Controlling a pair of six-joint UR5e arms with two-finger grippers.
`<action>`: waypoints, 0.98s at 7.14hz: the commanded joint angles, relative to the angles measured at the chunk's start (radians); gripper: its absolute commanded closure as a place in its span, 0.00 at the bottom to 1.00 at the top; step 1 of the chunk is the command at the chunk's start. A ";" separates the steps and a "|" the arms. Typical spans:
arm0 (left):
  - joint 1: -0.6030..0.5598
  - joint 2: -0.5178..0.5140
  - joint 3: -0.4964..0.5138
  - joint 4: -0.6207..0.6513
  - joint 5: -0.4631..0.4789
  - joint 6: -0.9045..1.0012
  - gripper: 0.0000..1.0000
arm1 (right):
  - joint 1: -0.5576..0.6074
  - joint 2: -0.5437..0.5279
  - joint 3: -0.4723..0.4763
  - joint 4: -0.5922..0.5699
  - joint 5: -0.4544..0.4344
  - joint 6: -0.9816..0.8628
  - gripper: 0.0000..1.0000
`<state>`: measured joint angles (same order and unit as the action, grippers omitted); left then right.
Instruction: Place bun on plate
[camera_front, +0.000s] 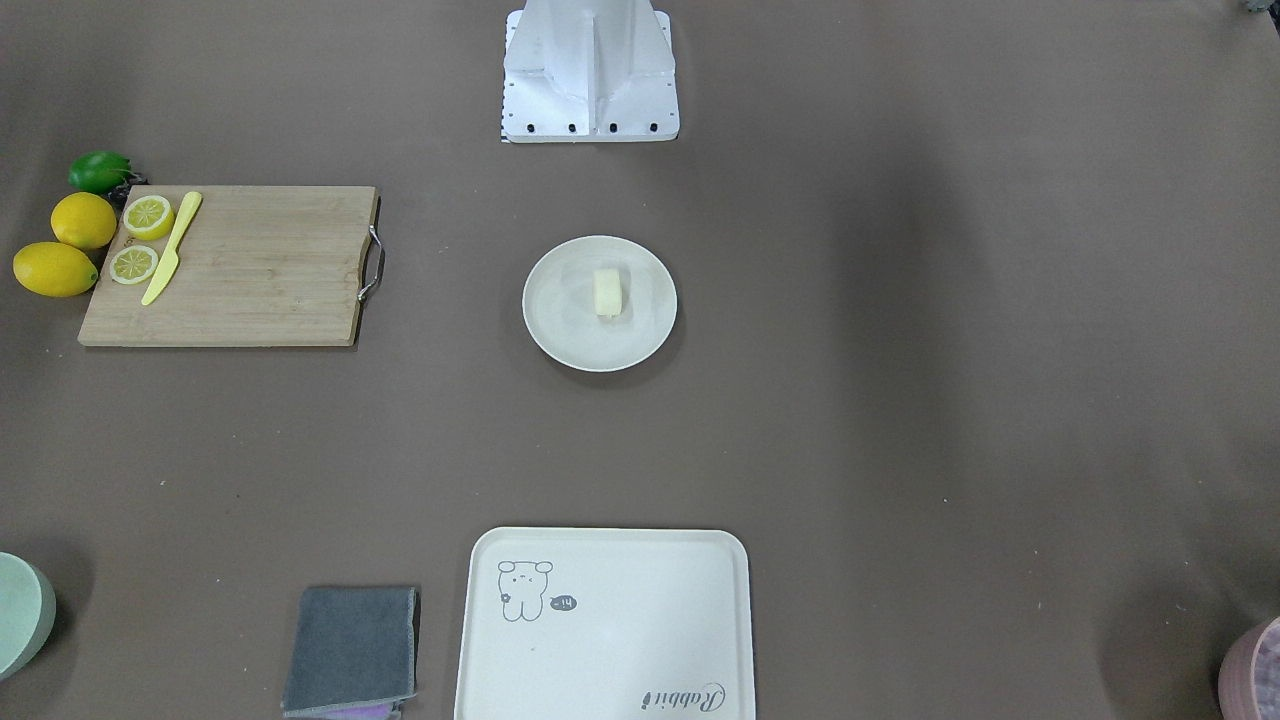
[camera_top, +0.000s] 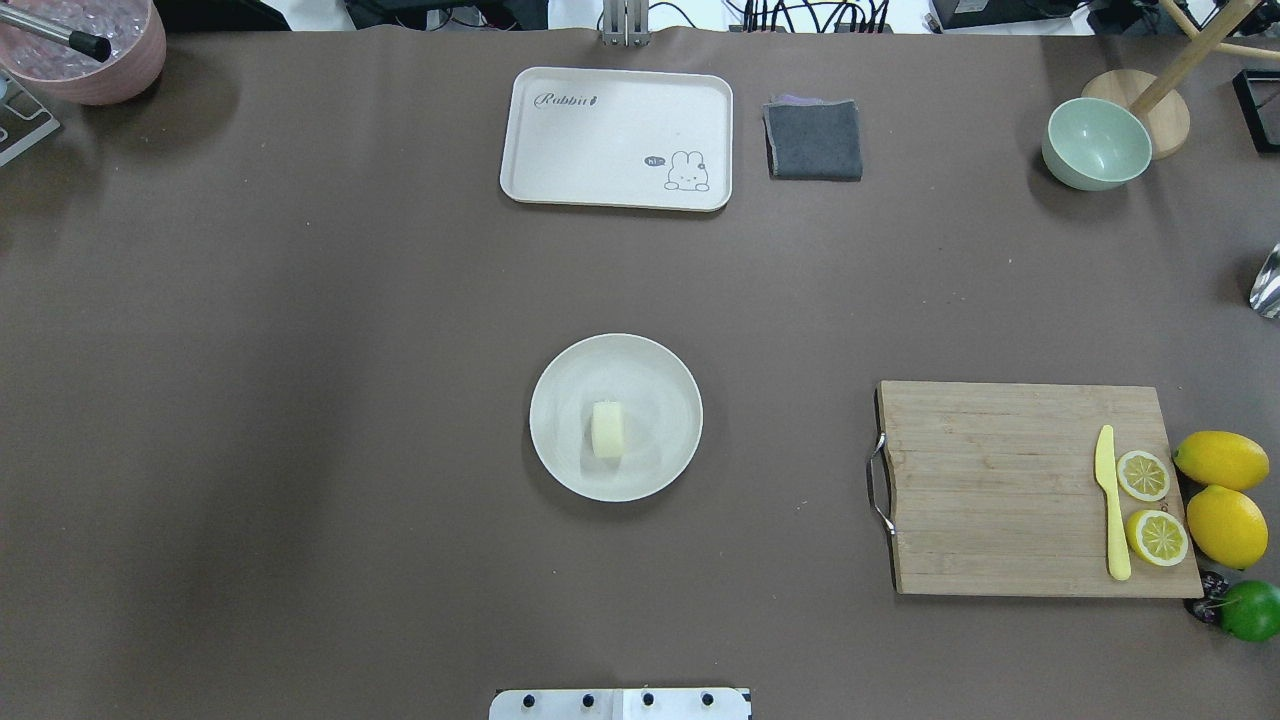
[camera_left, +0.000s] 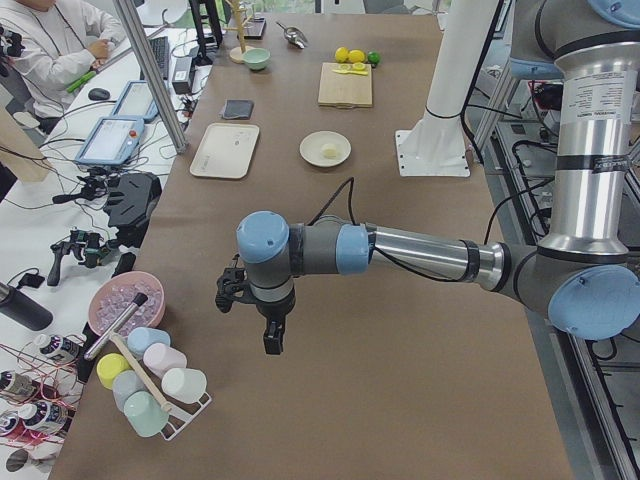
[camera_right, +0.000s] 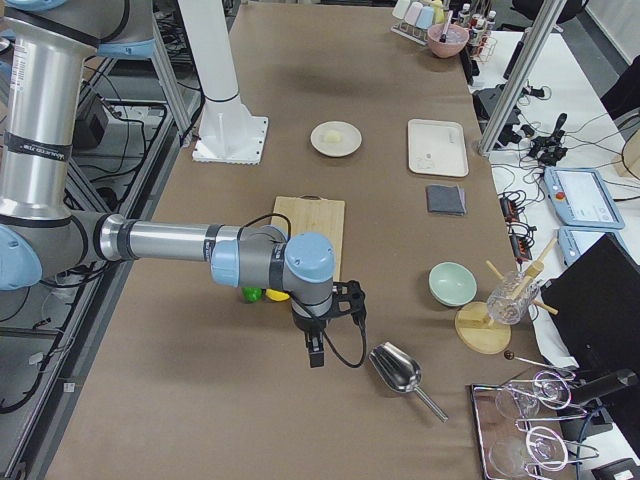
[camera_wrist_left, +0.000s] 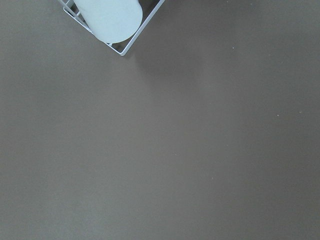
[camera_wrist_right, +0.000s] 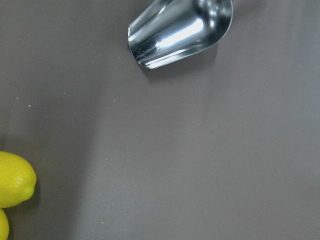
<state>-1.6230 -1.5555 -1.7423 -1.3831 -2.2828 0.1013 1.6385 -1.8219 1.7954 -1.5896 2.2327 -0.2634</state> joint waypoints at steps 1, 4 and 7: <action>0.000 0.003 0.000 0.001 0.000 0.000 0.02 | 0.026 -0.011 -0.054 0.008 -0.008 -0.011 0.00; 0.000 0.005 -0.002 0.003 -0.001 0.000 0.02 | 0.041 -0.008 -0.057 0.014 -0.008 -0.020 0.00; 0.000 0.005 -0.002 0.003 -0.001 0.000 0.02 | 0.046 -0.005 -0.048 0.014 -0.007 -0.011 0.00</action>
<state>-1.6230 -1.5509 -1.7441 -1.3806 -2.2841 0.1012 1.6833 -1.8273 1.7441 -1.5755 2.2257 -0.2791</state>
